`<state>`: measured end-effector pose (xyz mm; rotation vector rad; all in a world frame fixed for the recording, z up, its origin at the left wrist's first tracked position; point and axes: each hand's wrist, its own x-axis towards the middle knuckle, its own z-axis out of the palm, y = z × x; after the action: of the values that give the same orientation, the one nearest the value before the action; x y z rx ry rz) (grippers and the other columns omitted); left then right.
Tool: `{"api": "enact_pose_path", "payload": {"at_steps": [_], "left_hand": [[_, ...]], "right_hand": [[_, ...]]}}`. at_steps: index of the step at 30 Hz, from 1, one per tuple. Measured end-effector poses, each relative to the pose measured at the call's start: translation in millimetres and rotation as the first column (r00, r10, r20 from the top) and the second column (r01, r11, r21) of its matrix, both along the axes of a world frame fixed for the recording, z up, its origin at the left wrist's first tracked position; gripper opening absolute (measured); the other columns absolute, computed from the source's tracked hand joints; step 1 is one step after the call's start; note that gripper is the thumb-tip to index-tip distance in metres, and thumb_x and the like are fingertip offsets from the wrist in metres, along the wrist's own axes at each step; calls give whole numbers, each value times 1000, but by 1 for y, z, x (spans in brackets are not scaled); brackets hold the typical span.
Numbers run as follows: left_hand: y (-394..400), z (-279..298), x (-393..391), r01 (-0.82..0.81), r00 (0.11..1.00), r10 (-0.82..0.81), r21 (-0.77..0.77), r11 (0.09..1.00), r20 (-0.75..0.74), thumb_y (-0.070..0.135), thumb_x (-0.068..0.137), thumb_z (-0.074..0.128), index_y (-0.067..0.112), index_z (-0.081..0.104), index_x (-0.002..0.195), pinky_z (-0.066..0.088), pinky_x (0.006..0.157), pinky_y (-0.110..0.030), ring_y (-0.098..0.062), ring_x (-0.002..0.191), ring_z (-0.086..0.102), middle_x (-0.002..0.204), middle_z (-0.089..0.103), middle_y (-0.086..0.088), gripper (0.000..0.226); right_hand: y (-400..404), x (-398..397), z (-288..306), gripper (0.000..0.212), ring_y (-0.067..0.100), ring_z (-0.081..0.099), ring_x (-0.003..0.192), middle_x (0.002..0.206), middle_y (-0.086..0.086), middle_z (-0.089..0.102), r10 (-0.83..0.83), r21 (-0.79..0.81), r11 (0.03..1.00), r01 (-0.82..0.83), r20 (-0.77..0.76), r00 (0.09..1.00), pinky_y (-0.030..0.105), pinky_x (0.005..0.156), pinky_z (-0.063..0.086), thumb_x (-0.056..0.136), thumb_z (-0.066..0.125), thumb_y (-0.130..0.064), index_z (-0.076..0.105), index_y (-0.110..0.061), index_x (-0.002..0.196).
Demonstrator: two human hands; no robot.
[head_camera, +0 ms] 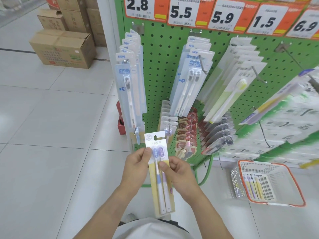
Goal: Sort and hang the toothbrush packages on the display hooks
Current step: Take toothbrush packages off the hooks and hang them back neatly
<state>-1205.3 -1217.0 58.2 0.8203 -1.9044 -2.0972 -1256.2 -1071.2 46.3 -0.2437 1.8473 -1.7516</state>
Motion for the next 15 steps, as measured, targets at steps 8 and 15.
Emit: {"api": "enact_pose_path", "payload": {"at_steps": [8,15], "left_hand": [[1,13,9,-204,979,190,323,924,74,21,104,53,-1,73,103,54,87,-47,-33,86,66,104,73,-27,30],[-6,14,16,-168,986,165,300,939,38,14,105,49,0,70,108,60,70,-29,-29,87,71,104,76,-20,26]], "right_hand": [[11,10,7,30,14,70,79,98,10,78,220,-11,975,-221,146,965,25,73,55,88,78,-14,69,-6,116],[15,15,2,25,15,68,86,102,14,77,244,-5,969,-247,177,954,21,77,51,89,75,-11,73,-6,114]]}}
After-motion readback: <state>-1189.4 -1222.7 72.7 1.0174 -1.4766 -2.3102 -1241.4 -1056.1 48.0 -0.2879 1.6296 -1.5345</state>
